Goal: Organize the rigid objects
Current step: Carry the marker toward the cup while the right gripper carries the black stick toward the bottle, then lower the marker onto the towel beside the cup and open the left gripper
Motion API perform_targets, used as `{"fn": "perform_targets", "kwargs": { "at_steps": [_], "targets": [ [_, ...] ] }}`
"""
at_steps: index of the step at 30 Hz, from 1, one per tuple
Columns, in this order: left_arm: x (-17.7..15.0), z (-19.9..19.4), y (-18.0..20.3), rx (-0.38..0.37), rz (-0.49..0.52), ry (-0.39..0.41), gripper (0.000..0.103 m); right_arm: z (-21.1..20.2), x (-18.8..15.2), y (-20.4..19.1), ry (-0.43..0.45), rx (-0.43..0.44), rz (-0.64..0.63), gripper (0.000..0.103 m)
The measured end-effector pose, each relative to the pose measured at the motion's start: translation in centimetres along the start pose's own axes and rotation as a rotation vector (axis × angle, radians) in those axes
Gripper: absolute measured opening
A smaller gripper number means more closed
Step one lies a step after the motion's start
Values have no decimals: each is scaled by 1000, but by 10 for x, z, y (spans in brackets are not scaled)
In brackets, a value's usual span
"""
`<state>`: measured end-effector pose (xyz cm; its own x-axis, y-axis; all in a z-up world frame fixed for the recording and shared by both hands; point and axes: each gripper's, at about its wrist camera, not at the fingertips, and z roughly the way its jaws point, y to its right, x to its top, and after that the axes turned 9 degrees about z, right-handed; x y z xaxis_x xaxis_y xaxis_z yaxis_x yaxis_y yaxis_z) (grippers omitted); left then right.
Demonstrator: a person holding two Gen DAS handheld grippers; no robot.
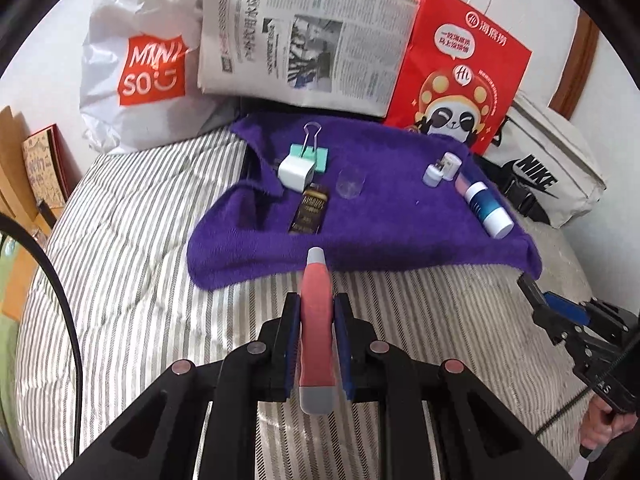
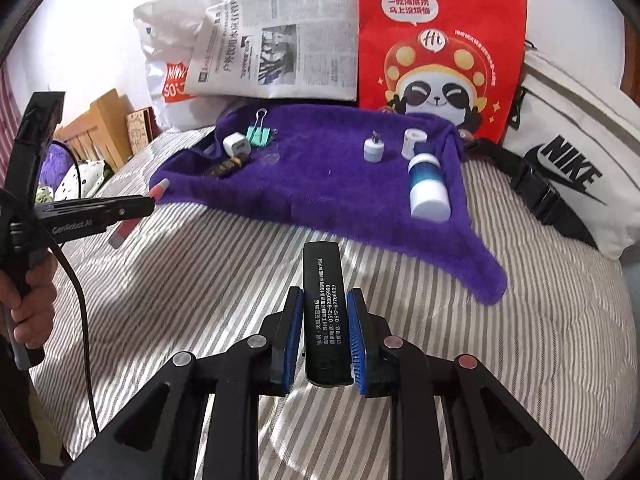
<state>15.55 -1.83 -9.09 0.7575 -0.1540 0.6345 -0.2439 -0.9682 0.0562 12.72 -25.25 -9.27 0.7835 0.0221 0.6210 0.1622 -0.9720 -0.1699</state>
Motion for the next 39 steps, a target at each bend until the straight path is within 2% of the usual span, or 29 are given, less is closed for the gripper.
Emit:
{"fn": "perform_targets", "kwargs": {
  "at_steps": [8, 24, 35, 39],
  "targets": [
    [26, 0, 5, -2, 44, 22, 17, 3, 25, 4, 33, -10, 13, 22],
    [65, 30, 13, -35, 82, 14, 17, 14, 62, 32, 74, -47, 93, 22],
    [98, 82, 41, -94, 176, -31, 17, 21, 62, 43, 66, -64, 126, 22],
    [102, 109, 48, -83, 206, -75, 17, 27, 60, 44, 55, -65, 130, 22]
  ]
}}
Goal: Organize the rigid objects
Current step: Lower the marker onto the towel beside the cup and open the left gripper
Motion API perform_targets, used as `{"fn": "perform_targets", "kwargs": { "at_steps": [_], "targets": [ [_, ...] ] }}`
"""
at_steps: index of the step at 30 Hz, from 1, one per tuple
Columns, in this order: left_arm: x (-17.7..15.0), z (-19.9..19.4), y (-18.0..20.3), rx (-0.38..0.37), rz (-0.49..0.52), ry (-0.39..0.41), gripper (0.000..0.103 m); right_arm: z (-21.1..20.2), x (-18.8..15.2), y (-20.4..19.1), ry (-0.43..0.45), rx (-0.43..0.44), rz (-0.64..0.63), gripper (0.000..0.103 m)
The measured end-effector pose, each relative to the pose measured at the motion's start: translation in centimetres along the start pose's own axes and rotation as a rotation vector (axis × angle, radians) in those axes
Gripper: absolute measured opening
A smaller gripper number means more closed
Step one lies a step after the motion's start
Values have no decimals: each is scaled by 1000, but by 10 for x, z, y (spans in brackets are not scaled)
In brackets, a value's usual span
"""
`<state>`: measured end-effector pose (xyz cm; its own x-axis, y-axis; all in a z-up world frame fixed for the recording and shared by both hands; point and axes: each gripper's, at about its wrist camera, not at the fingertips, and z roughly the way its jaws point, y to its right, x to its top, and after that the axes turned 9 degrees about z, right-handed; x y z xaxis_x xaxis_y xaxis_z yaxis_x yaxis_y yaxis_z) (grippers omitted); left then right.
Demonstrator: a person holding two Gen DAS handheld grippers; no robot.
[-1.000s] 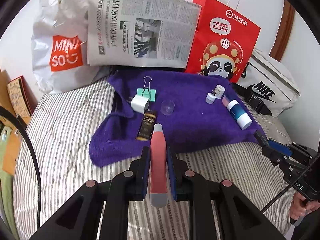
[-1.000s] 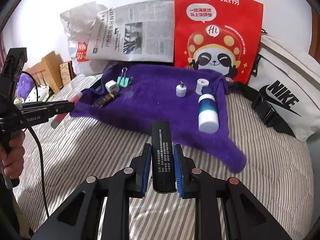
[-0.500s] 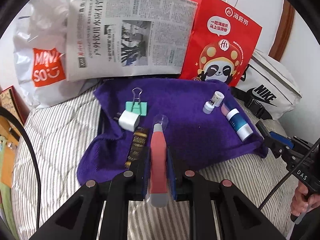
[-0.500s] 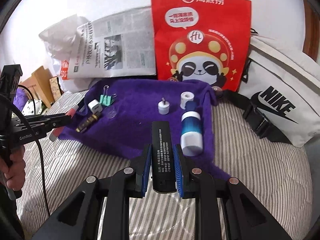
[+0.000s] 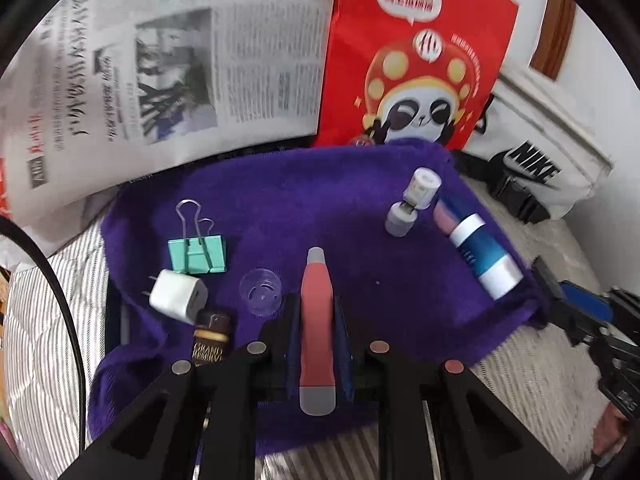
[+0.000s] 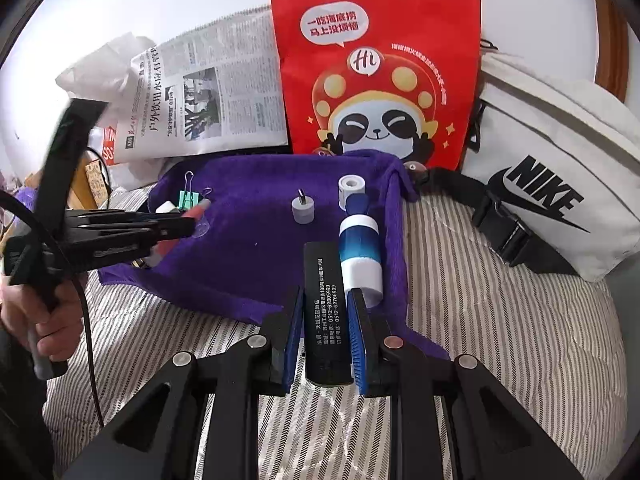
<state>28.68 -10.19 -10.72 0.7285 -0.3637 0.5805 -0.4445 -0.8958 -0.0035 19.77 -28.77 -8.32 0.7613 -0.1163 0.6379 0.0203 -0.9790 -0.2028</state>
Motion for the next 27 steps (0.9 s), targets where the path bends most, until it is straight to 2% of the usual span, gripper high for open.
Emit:
{"fn": "perform_targets", "kwargs": {
  "at_steps": [8, 13, 18, 22, 27],
  "targets": [
    [-14, 18, -9, 3, 3, -58, 17, 14, 1, -8, -17, -1, -21, 22],
    [-19, 15, -15, -18, -10, -49, 17, 25, 6, -16, -26, 6, -28, 22],
    [-23, 11, -12, -1, -4, -44, 17, 38, 12, -19, -38, 16, -22, 22],
    [-29, 6, -12, -1, -8, -49, 30, 48, 16, -23, -45, 14, -34, 22],
    [-36, -10, -19, 19, -28, -38, 34, 61, 18, -25, -61, 1, -44, 22]
  ]
}}
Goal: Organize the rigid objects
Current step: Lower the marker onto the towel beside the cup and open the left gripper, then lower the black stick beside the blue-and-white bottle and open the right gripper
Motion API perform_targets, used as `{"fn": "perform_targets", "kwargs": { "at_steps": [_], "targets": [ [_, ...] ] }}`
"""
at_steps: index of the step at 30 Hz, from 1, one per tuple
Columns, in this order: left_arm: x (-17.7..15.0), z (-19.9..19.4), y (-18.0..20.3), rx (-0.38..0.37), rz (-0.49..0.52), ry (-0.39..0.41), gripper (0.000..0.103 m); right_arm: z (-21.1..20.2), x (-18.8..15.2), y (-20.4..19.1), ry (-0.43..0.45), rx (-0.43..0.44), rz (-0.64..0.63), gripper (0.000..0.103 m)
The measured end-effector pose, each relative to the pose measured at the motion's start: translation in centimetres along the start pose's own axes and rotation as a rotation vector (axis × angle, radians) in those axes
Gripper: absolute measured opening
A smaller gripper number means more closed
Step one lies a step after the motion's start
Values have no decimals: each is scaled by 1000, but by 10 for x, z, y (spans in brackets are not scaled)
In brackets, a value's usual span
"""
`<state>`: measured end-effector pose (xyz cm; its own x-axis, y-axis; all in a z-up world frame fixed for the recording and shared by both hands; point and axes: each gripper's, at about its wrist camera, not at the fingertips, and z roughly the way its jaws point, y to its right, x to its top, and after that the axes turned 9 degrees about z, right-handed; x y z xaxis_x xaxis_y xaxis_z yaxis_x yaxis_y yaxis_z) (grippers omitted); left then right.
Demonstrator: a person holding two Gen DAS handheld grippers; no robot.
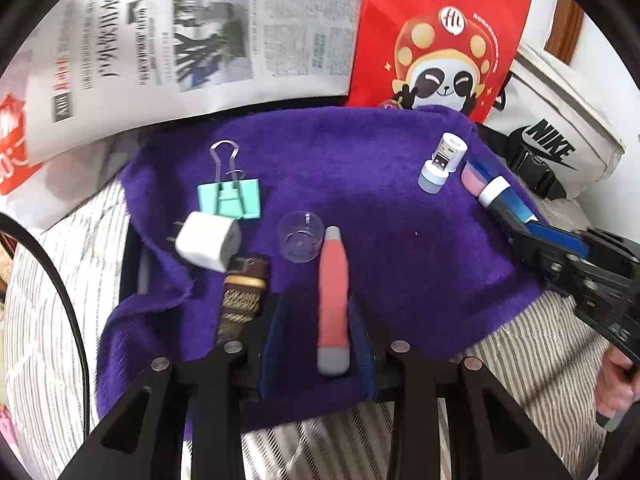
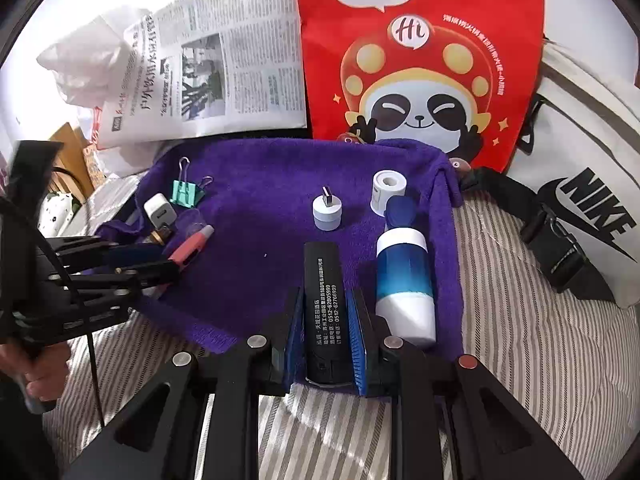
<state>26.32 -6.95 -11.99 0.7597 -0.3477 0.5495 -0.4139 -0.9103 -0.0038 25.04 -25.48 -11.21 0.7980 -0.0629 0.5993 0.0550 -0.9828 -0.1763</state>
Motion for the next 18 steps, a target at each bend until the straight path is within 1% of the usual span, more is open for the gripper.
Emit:
{"fn": "perform_targets", "kwargs": {
  "at_steps": [2, 8, 12, 15, 18],
  "targets": [
    [-2, -5, -3, -1, -10, 5, 36, 7, 2, 0, -9, -13, -1, 22],
    [-10, -22, -9, 2, -29, 28, 36, 23, 10, -2, -26, -39, -9, 22],
    [-16, -26, -11, -2, -35, 26, 36, 33, 15, -6, -34, -48, -21, 22],
    [-18, -29, -12, -12, -42, 33, 36, 39, 16, -8, -43, -52, -28, 22],
    [-19, -33, -14, -47, -52, 43, 36, 44, 16, -11, -53, -52, -43, 22]
  ]
}}
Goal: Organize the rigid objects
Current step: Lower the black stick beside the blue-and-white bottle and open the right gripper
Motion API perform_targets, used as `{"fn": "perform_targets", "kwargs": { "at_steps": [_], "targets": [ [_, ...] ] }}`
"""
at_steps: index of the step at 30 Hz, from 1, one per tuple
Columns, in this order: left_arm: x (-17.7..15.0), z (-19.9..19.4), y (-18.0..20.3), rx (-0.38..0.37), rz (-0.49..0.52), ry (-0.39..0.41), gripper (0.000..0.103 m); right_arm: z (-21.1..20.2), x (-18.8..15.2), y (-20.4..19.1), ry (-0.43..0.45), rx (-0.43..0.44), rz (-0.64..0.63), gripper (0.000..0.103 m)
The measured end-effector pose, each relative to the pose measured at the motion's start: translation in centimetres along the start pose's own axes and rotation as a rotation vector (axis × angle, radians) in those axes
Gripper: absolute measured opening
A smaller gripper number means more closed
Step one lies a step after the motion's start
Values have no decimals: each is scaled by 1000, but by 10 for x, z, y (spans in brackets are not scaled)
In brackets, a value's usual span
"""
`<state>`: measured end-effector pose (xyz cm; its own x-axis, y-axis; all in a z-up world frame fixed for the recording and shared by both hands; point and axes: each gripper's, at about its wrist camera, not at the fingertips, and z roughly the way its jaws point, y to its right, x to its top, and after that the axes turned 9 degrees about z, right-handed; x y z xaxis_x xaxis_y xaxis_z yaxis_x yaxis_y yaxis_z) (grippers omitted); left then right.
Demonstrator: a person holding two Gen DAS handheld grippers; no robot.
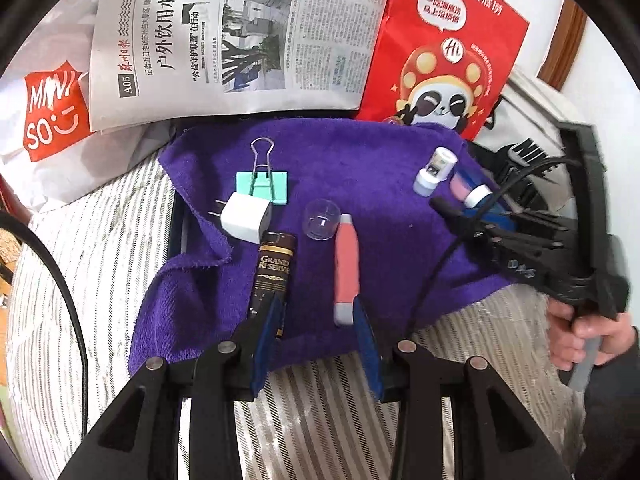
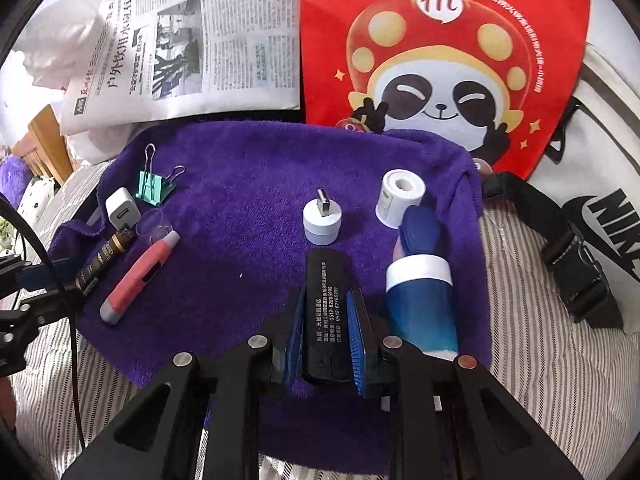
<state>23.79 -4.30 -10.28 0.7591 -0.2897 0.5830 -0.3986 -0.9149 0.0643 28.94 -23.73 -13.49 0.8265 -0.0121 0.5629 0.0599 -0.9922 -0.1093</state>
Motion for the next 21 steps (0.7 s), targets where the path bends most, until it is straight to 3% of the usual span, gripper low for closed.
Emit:
{"fn": "perform_targets", "kwargs": {
  "at_steps": [8, 10, 14, 19, 21],
  "targets": [
    [-6, -8, -3, 4, -10, -5, 36, 7, -2, -7, -1, -24, -30, 22],
    [-8, -13, -3, 7, -12, 4, 45, 7, -3, -7, -11, -20, -36, 22],
    [-14, -24, 0, 14, -9, 13, 52, 7, -3, -5, -31, 0, -13, 22],
    [-20, -36, 6, 27, -9, 14, 58, -3, -6, 2, -57, 16, -8, 29],
    [-22, -43, 10, 22, -14, 18, 59, -7, -7, 1, -65, 8, -11, 37]
  ]
}}
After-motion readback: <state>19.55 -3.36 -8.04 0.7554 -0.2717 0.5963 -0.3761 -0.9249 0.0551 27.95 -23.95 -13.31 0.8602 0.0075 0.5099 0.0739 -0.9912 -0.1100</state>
